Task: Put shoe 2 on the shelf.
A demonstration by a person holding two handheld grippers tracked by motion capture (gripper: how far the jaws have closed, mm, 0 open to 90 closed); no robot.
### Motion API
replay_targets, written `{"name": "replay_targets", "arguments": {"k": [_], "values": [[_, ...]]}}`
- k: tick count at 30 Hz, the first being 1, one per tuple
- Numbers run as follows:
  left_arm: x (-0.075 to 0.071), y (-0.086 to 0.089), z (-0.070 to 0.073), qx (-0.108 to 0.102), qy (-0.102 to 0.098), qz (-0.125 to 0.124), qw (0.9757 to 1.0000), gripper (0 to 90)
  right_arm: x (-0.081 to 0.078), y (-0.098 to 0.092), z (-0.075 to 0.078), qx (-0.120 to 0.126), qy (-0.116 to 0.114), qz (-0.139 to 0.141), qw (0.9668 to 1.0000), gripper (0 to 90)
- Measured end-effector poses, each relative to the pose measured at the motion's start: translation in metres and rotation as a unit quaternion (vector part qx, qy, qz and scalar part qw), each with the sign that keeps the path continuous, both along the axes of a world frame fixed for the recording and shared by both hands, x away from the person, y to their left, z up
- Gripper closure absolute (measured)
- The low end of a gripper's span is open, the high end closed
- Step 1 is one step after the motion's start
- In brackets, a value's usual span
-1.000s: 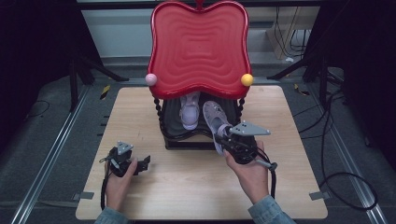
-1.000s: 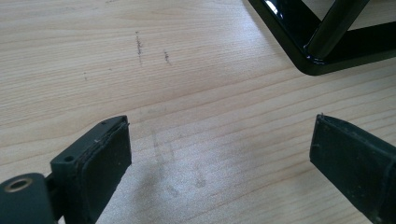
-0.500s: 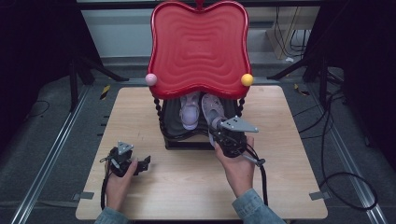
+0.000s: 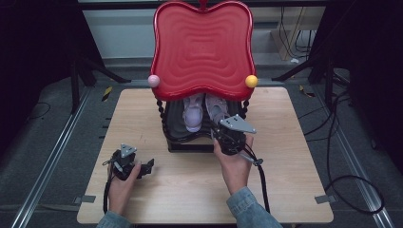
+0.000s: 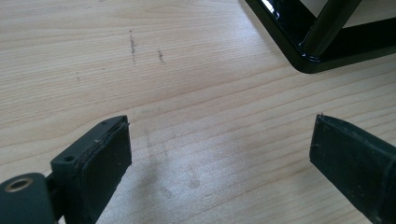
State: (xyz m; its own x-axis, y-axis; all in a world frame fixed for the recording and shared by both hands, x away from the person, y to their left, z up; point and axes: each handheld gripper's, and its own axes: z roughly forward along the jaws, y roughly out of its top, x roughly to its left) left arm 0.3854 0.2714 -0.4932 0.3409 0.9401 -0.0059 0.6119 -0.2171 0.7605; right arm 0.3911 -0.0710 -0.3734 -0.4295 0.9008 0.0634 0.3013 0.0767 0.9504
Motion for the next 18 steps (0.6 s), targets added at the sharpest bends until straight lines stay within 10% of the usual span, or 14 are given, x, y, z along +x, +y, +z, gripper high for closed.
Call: {"name": "replay_targets", "arguments": {"k": [18], "values": [[0.001,-0.002,-0.001,-0.002,0.003,-0.007,1.0000,5.0,0.031,0.020,-0.010,-0.024,-0.037,-0.053,0.9976,86.1]]}}
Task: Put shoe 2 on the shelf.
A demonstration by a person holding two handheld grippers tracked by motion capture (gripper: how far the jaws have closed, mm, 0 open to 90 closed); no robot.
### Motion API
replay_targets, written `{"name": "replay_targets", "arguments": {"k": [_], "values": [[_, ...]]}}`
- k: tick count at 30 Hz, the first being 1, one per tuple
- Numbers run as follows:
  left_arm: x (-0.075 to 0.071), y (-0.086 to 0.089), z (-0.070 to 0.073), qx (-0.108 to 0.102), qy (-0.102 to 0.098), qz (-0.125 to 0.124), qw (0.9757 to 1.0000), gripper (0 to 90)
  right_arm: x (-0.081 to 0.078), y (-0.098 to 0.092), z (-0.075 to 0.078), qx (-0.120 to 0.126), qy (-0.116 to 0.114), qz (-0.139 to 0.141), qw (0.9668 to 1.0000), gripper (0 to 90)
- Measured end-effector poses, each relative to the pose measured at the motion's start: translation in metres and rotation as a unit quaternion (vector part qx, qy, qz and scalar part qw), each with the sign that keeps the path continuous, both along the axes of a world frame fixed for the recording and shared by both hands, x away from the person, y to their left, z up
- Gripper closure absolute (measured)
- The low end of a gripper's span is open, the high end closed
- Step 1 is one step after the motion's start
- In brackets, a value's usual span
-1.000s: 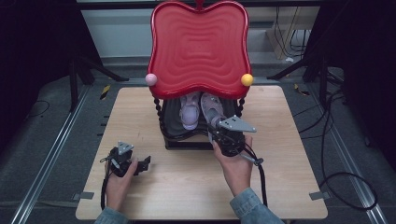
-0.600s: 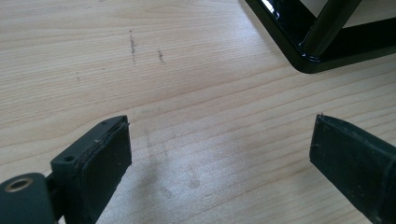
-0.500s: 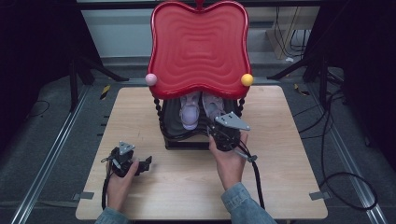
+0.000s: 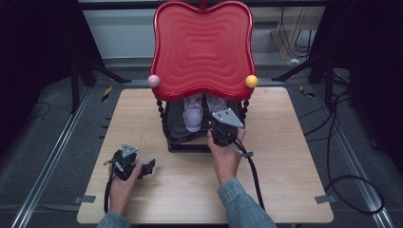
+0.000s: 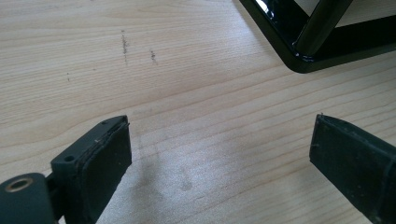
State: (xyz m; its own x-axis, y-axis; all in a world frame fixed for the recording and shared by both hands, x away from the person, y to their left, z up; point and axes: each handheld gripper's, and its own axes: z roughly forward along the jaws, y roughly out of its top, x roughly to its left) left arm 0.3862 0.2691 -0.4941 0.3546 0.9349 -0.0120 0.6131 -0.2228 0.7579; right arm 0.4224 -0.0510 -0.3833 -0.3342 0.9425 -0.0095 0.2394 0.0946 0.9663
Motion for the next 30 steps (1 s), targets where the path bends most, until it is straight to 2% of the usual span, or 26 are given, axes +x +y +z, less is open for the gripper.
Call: {"name": "replay_targets", "arguments": {"k": [3,11,18,20,26,30], "values": [[0.000,-0.001,0.000,0.000,0.000,-0.001,1.0000,5.0,0.005,0.003,0.001,-0.002,-0.005,-0.006,1.0000,86.0],[0.000,0.000,0.000,-0.002,0.000,-0.001,1.0000,5.1,0.014,0.007,-0.006,-0.009,-0.002,-0.018,0.9998,86.1],[0.000,0.000,0.000,-0.003,0.000,-0.001,1.0000,5.1,0.017,0.014,-0.009,-0.016,-0.010,-0.022,0.9996,86.1],[0.000,0.000,0.000,-0.005,-0.001,0.000,1.0000,5.1,0.016,0.016,-0.010,-0.025,-0.019,-0.025,0.9992,86.1],[0.000,0.000,0.001,-0.005,-0.002,-0.001,1.0000,5.2,0.015,0.016,-0.008,-0.022,-0.027,-0.031,0.9989,86.2],[0.000,-0.001,0.001,-0.004,-0.001,-0.003,1.0000,5.2,0.020,0.016,-0.012,-0.020,-0.018,-0.035,0.9990,86.2]]}}
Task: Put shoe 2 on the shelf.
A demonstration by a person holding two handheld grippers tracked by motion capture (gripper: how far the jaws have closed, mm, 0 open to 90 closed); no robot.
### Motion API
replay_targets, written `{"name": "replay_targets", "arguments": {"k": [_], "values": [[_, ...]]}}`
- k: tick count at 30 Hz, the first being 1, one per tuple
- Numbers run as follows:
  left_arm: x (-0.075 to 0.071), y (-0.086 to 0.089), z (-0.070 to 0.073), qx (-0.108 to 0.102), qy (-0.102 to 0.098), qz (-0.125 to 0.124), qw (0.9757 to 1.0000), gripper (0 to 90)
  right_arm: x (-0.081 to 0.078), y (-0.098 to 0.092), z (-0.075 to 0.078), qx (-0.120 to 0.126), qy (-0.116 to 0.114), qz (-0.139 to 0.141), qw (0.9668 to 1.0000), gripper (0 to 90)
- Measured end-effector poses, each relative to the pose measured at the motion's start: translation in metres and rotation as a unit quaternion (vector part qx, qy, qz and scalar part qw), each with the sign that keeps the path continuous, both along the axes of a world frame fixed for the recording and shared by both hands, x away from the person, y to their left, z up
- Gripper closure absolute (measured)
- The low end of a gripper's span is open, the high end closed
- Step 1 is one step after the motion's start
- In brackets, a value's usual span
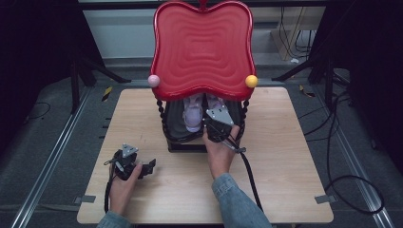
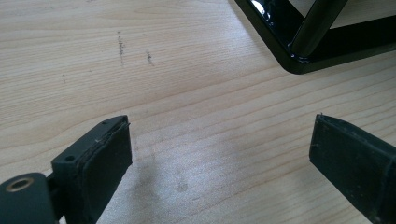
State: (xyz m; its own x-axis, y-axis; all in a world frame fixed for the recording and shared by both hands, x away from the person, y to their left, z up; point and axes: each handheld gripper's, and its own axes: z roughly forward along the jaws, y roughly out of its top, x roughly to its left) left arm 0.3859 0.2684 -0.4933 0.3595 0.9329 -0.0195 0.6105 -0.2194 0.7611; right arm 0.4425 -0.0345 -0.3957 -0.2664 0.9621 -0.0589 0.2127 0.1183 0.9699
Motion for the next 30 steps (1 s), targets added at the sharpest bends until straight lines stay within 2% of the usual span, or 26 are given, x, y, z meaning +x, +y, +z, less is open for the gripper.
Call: {"name": "replay_targets", "arguments": {"k": [12,30], "values": [[0.000,-0.001,0.000,-0.001,0.000,-0.001,1.0000,5.2,0.007,0.010,-0.012,-0.005,0.007,-0.001,1.0000,84.2],[0.000,-0.002,0.000,-0.001,0.001,-0.005,1.0000,5.2,0.005,0.007,-0.011,-0.002,0.020,0.000,0.9998,75.2]]}}
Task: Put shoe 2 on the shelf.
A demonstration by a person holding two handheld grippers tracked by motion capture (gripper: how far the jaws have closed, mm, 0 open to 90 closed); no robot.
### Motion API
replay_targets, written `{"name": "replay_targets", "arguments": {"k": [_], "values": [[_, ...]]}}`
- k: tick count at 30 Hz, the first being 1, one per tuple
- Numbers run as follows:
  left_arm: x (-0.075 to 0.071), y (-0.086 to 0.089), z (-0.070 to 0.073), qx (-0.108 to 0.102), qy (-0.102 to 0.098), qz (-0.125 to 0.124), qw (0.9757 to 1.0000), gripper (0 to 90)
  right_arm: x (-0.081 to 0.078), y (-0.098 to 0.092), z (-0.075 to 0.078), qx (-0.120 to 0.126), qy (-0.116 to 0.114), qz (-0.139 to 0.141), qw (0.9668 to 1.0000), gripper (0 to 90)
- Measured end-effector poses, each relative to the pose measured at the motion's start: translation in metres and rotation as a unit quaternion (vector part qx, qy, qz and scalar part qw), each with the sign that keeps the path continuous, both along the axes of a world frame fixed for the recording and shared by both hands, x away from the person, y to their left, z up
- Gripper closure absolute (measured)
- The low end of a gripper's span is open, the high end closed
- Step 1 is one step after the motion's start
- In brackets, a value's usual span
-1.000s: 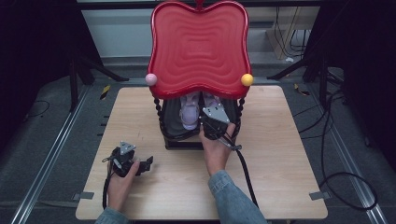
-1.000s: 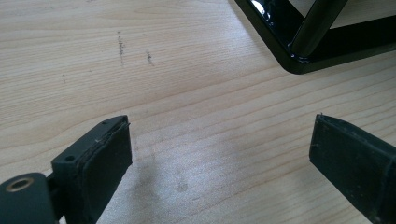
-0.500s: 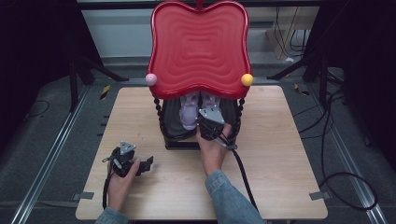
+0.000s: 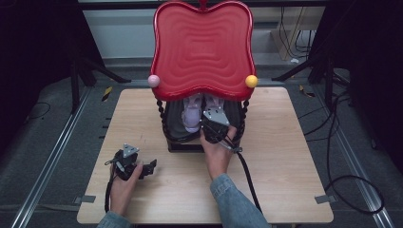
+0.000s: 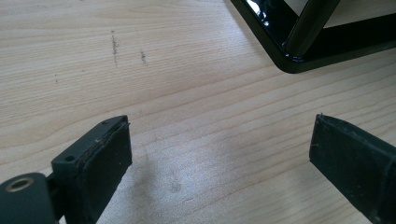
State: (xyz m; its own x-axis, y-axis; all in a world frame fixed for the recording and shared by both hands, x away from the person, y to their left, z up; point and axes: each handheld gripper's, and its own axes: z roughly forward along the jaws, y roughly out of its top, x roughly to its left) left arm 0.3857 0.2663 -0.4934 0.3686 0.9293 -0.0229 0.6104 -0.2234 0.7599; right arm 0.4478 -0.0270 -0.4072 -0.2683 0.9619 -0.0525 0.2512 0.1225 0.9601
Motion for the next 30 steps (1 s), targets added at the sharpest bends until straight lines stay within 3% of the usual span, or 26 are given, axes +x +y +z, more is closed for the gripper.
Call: {"name": "replay_targets", "arguments": {"k": [3,7,11,21,30], "values": [[0.000,0.000,0.000,-0.001,0.000,0.000,1.0000,5.2,-0.006,-0.002,0.001,0.001,0.003,0.002,1.0000,73.8],[-0.001,-0.001,0.001,-0.001,-0.001,-0.001,1.0000,5.2,-0.013,-0.002,0.005,-0.003,-0.001,0.011,0.9999,84.2],[-0.001,-0.002,0.001,-0.002,-0.001,-0.001,1.0000,5.1,-0.010,-0.002,0.008,0.000,0.004,0.017,0.9998,86.0],[0.000,-0.001,0.001,-0.002,-0.001,-0.001,1.0000,5.2,-0.008,0.000,0.009,0.006,0.008,0.019,0.9998,85.4],[-0.001,-0.002,0.001,-0.002,-0.001,-0.001,1.0000,5.2,-0.011,-0.003,0.010,0.000,0.011,0.021,0.9997,78.5]]}}
